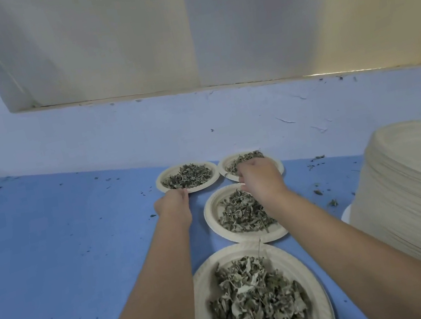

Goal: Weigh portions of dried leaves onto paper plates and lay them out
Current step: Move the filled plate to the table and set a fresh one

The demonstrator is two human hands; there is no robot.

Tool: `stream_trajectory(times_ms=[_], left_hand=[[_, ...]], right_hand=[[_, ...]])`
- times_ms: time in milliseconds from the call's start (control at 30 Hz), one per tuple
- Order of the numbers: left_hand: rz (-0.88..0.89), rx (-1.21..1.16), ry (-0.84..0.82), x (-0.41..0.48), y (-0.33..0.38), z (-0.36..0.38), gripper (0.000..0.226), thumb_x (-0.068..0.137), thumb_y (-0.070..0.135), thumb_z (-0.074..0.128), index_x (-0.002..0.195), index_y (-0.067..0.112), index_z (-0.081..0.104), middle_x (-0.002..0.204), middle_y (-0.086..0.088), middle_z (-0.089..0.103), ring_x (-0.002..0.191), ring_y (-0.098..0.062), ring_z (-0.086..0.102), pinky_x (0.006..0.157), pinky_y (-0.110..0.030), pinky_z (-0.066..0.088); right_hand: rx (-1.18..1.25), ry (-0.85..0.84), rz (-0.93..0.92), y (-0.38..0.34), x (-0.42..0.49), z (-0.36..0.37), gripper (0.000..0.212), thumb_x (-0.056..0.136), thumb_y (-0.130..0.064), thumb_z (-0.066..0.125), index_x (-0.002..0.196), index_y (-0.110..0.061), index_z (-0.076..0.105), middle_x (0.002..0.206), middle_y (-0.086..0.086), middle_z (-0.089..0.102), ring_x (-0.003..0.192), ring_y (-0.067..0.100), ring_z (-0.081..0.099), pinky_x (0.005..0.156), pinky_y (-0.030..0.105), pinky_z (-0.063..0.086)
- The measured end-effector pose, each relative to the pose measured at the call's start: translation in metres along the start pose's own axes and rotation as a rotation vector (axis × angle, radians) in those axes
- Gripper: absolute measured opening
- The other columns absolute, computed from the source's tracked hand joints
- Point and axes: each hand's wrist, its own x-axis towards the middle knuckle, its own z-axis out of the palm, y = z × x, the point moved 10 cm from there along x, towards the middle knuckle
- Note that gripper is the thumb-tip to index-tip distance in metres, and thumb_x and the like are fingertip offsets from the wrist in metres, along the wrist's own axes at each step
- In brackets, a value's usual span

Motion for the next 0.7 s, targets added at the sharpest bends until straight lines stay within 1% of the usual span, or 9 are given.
stream_trajectory(times_ms=[67,100,133,167,200,300,400,533,700], left_hand=[[-0.012,-0.041,0.039,-0.001,0.0,-0.005,0.014,0.094,-0.005,0.043,0.103,0.006,0.045,0.081,-0.008,0.05,0.066,-0.013,0.05,0.081,-0.022,0.051],[-0.043,-0.074,0.033,-0.004,-0.002,-0.002,0.017,0.095,-0.004,0.043,0.107,0.007,0.046,0.089,-0.014,0.053,0.069,-0.019,0.054,0.078,-0.029,0.053],[-0.081,-0.099,0.001,-0.007,-0.004,0.003,0.018,0.096,-0.003,0.041,0.11,0.007,0.046,0.095,-0.019,0.055,0.071,-0.023,0.056,0.072,-0.031,0.055],[-0.118,-0.127,-0.031,-0.011,-0.006,0.009,0.019,0.096,-0.002,0.039,0.113,0.005,0.046,0.098,-0.022,0.056,0.071,-0.026,0.057,0.069,-0.032,0.055],[-0.141,-0.159,-0.069,-0.013,-0.006,0.016,0.02,0.096,-0.001,0.039,0.115,0.002,0.045,0.099,-0.024,0.057,0.075,-0.028,0.06,0.069,-0.034,0.056],[-0.159,-0.277,-0.053,-0.011,-0.001,0.02,0.031,0.096,-0.002,0.04,0.126,-0.001,0.045,0.125,-0.026,0.051,0.11,-0.033,0.058,0.078,-0.033,0.054],[-0.123,-0.335,-0.064,-0.006,0.004,0.021,0.035,0.097,-0.002,0.039,0.132,-0.001,0.045,0.145,-0.024,0.033,0.126,-0.031,0.047,0.086,-0.028,0.049],[-0.116,-0.429,-0.158,-0.009,0.005,0.027,0.041,0.097,-0.004,0.037,0.138,-0.004,0.032,0.15,-0.025,0.02,0.134,-0.036,0.035,0.097,-0.037,0.042],[-0.143,-0.499,-0.235,-0.017,0.001,0.035,0.052,0.096,0.003,0.042,0.145,0.002,0.023,0.154,-0.021,0.012,0.134,-0.037,0.035,0.093,-0.039,0.043]], right_hand=[[0.015,0.001,0.007,0.0,0.0,0.003,0.03,0.088,-0.006,0.044,0.103,0.018,0.055,0.082,0.009,0.046,0.081,0.018,0.039,0.093,0.062,0.042],[0.023,0.0,0.007,0.001,0.001,0.004,0.03,0.088,-0.006,0.045,0.105,0.016,0.055,0.082,0.008,0.048,0.078,0.025,0.048,0.092,0.062,0.043],[0.032,-0.002,0.002,0.001,0.002,0.006,0.03,0.089,-0.007,0.046,0.107,0.015,0.055,0.082,0.008,0.049,0.085,0.013,0.038,0.091,0.061,0.044],[0.036,-0.001,-0.006,0.001,0.003,0.007,0.029,0.09,-0.008,0.046,0.106,0.014,0.057,0.082,0.008,0.051,0.119,0.039,0.046,0.092,0.06,0.045],[0.033,0.003,-0.012,0.0,0.004,0.007,0.026,0.09,-0.009,0.047,0.103,0.011,0.059,0.081,0.007,0.053,0.094,0.035,0.062,0.091,0.057,0.047],[-0.026,0.024,-0.094,-0.004,0.006,0.007,0.019,0.09,-0.008,0.046,0.079,-0.001,0.06,0.069,0.001,0.05,0.067,0.019,0.051,0.069,0.044,0.051],[-0.156,0.001,-0.235,-0.017,0.002,0.012,0.017,0.093,-0.01,0.046,0.083,-0.018,0.057,0.07,-0.012,0.05,0.062,0.004,0.046,0.05,0.015,0.035],[-0.241,-0.007,-0.328,-0.031,-0.004,0.019,0.021,0.094,-0.011,0.046,0.104,-0.012,0.065,0.094,-0.007,0.055,0.089,0.01,0.05,0.073,0.018,0.033],[-0.21,-0.038,-0.315,-0.03,-0.011,0.028,0.024,0.092,-0.009,0.047,0.099,-0.01,0.07,0.082,-0.011,0.055,0.086,0.012,0.053,0.07,0.02,0.034]])
